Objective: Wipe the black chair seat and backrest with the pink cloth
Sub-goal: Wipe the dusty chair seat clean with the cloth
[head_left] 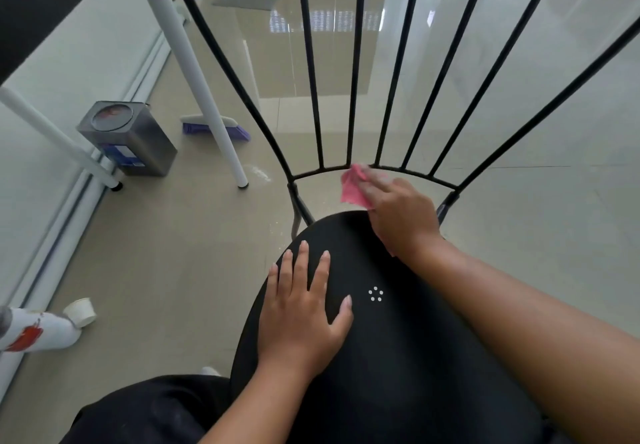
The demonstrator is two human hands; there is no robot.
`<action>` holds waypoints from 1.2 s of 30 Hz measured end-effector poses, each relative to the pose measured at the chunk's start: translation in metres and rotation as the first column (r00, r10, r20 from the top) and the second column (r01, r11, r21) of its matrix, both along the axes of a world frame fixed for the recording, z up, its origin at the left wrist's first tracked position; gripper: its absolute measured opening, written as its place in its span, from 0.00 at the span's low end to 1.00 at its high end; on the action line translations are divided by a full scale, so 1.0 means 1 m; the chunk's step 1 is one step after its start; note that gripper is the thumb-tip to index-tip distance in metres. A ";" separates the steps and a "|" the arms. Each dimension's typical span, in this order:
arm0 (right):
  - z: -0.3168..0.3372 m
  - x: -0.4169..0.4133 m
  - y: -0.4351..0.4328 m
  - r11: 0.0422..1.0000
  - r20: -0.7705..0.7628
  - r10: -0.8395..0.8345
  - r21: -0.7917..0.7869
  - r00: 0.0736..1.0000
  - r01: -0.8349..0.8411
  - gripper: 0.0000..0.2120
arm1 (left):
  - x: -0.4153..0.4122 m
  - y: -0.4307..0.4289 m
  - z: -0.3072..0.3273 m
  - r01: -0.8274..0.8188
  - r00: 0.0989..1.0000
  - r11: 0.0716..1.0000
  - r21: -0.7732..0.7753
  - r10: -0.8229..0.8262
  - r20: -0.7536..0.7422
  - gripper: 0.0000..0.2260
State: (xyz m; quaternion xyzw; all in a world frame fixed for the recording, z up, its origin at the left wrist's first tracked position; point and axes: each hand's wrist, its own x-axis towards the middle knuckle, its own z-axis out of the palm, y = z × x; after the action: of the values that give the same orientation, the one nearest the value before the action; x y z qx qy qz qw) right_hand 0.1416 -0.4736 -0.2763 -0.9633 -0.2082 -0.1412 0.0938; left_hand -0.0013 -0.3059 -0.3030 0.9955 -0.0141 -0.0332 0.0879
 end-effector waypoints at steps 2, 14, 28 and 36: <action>-0.006 0.006 -0.010 0.992 0.150 -0.078 0.110 0.986 0.062 0.27 | 0.001 0.000 -0.003 0.001 1.000 1.000 0.003 -0.001 0.012 0.32; 0.021 0.046 -0.002 0.974 -0.122 0.015 -0.221 0.992 -0.042 0.24 | -0.003 0.000 -0.003 0.034 0.999 0.998 0.044 -0.033 -0.004 0.32; 0.009 0.012 -0.015 0.971 0.003 -0.173 0.168 0.985 0.170 0.26 | -0.001 -0.001 -0.003 0.013 1.000 0.999 0.041 -0.014 0.028 0.32; 0.000 0.009 -0.014 0.973 -0.175 -0.227 -0.091 0.958 0.214 0.28 | -0.001 0.000 -0.004 0.012 1.000 0.999 0.037 -0.013 0.026 0.32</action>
State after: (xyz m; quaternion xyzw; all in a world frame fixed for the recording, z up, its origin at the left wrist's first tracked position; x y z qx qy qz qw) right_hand 0.1511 -0.4880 -0.2763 -0.9921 -0.0950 -0.0537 0.0622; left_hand -0.0026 -0.3058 -0.3071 0.9972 -0.0210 -0.0207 0.0691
